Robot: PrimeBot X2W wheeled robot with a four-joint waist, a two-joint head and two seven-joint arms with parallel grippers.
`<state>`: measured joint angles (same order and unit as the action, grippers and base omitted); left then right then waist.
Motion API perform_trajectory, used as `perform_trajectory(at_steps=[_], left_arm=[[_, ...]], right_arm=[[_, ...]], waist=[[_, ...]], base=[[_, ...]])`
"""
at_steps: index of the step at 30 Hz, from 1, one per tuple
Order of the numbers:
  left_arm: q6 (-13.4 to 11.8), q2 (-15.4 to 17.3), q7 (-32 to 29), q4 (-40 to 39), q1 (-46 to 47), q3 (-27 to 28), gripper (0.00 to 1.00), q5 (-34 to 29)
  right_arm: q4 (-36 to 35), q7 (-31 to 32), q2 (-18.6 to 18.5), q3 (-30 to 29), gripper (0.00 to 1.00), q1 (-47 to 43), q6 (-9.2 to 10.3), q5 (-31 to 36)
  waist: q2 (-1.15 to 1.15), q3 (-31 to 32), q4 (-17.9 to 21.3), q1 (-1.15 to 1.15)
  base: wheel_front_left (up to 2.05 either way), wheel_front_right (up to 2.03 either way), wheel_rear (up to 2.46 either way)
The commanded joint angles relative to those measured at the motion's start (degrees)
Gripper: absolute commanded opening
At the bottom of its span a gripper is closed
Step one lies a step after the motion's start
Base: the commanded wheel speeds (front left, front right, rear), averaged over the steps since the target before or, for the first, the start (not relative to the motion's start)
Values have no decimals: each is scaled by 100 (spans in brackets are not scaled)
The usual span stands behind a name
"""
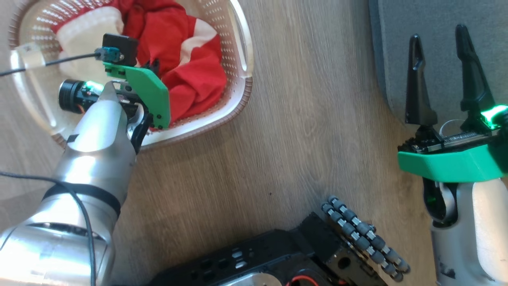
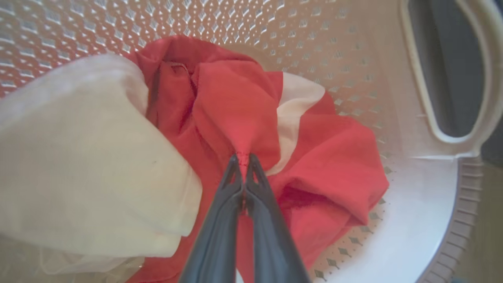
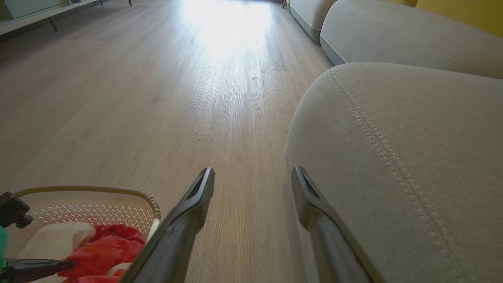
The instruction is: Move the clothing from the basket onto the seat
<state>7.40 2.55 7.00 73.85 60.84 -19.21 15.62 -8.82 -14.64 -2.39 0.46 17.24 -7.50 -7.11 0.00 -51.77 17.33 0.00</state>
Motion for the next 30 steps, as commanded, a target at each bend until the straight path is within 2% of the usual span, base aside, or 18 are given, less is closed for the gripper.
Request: perform_trajectory(at_steps=[1,9,18,25,30], left_arm=[[2,50,156,-117,-199,64,0,70],[7,47,641,-692,-837,-237,0,729],[8,331,789,-1772,-2015,-382,0,1580],[-21,636,797,-2656,-2826,-203,0,1689],[-248,866,798,-3308,-3354,-56,0,1671]], right_arm=[[-113,-36,-49,55,100,-220,1,8],[259,-36,-49,-247,100,-275,1,-5],[795,-36,-49,-343,100,-648,1,383],[1363,-36,-49,-246,100,-990,1,420],[1531,-36,-83,-114,100,-1193,1,538]], waist=[[0,221,-151,0],[0,1439,-774,0],[0,3002,-1528,0],[0,3865,-1885,0],[0,4342,-1973,0]], base=[[0,0,0],[0,0,0],[0,0,0],[0,0,0],[0,0,0]])
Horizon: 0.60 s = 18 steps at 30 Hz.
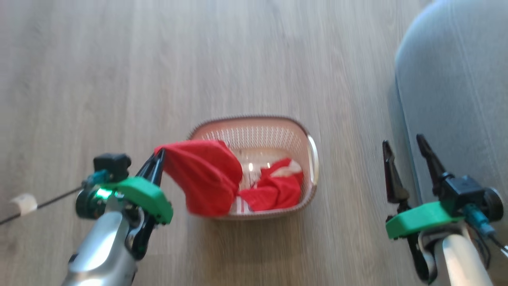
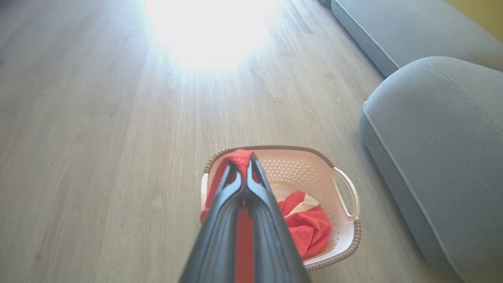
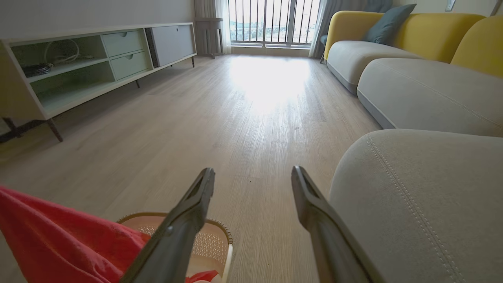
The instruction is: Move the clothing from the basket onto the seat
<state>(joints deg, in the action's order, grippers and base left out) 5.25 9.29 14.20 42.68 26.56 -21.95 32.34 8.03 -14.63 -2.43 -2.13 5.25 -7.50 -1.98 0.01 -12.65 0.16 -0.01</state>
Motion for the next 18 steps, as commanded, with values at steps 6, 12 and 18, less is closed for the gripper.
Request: perform_trajectory(at_steps=[6,12,18], left_arm=[[-371,499,-68,-989,-439,334,0,4],[-674,747,-348,-1800,-811,431,0,28],[-916,924,-502,-2403,-1002,509,0,5]], right_arm=[[-27,-37,-179,243,100,-232,1,164],[58,-37,-220,330,100,-288,1,210],[129,-37,-251,498,100,-294,1,237]], waist=[[-1,849,-291,1],[-1,1035,-300,1],[-1,1125,-296,1]], base=[[0,0,0],[0,0,0],[0,0,0]])
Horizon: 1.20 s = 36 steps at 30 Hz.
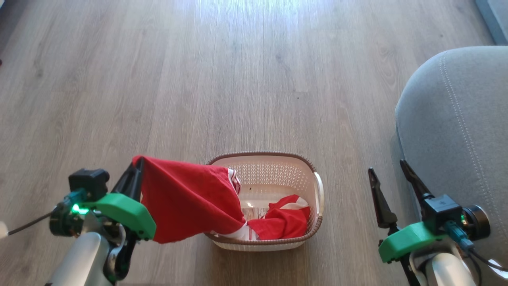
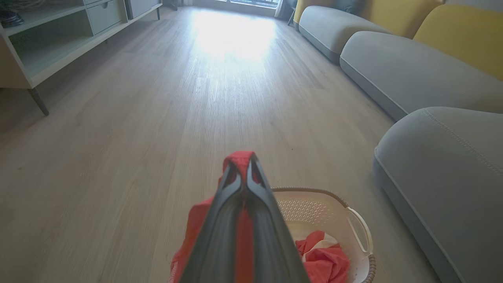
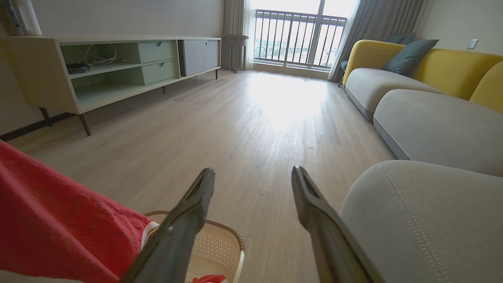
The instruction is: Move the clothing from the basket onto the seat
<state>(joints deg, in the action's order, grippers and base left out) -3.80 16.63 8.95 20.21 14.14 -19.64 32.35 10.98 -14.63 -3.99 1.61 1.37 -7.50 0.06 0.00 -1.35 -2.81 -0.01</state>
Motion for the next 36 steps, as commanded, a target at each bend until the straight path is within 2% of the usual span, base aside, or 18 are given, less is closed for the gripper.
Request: perform_trajectory(at_steps=[1,10,17,20,24,29,36], left_arm=[[-41,210,-3,-231,220,290,0,8],[-223,318,-130,-675,88,348,0,33],[-235,331,-216,-889,185,288,0,27],[-234,323,-257,-999,239,234,0,7],[-201,282,-346,-1160,319,90,0,-38],[-125,154,-443,-1316,467,-139,0,-80],[6,-37,-582,-1447,627,-493,0,-139]], right_arm=[[-154,-37,-103,145,100,96,1,32],[-92,-37,-168,262,100,133,1,33],[-22,-37,-254,603,100,320,1,79],[77,-37,-299,1037,100,563,1,71],[318,-37,-314,1916,100,1049,1,-2],[748,-37,-189,2940,100,1703,1,-244],[1451,-37,13,3940,100,2451,1,-736]], waist=[[0,8,5,1],[0,70,48,1],[0,-7,47,1],[0,-36,48,1],[0,-34,26,1],[0,18,-72,1],[0,78,-268,1]], base=[[0,0,0],[0,0,0],[0,0,0],[0,0,0],[0,0,0],[0,0,0],[0,0,0]])
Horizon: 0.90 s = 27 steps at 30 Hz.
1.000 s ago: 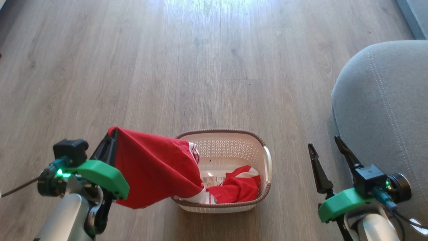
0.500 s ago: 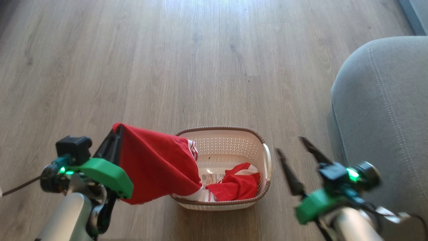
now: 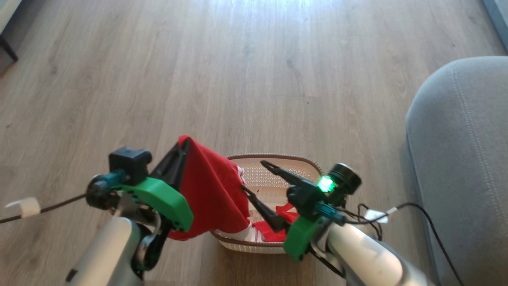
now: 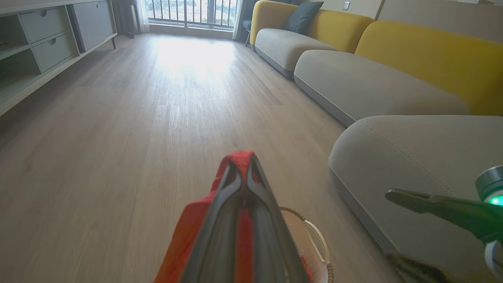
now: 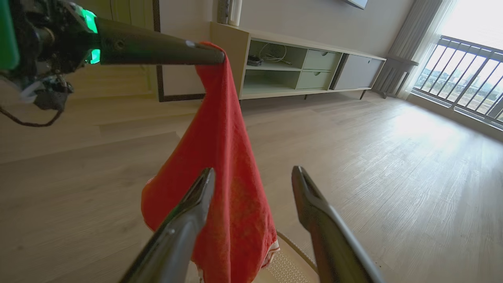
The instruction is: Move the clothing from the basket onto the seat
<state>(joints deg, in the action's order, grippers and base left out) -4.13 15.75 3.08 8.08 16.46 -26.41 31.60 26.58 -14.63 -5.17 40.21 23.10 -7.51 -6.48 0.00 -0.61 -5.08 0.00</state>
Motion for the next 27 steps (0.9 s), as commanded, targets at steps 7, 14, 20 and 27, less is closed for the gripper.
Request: perform_trajectory(at_steps=[7,14,20,27], left_arm=[[166,-128,-90,-410,515,-102,0,-78],[309,-304,-197,-785,581,-403,0,-53],[348,-354,-339,-1166,590,-569,0,-29],[255,-264,-383,-1314,543,-503,1,-11]], right_arm=[[360,-37,208,420,100,738,2,-449],[805,-37,226,686,100,1065,2,-653],[975,-37,228,777,100,1152,2,-809],[942,-37,228,714,0,1162,2,-1067]], waist=[[0,-15,-217,0],[0,-4,-349,0],[0,15,-384,0],[0,-20,-330,0]], base=[[0,0,0],[0,0,0],[0,0,0],[0,0,0]])
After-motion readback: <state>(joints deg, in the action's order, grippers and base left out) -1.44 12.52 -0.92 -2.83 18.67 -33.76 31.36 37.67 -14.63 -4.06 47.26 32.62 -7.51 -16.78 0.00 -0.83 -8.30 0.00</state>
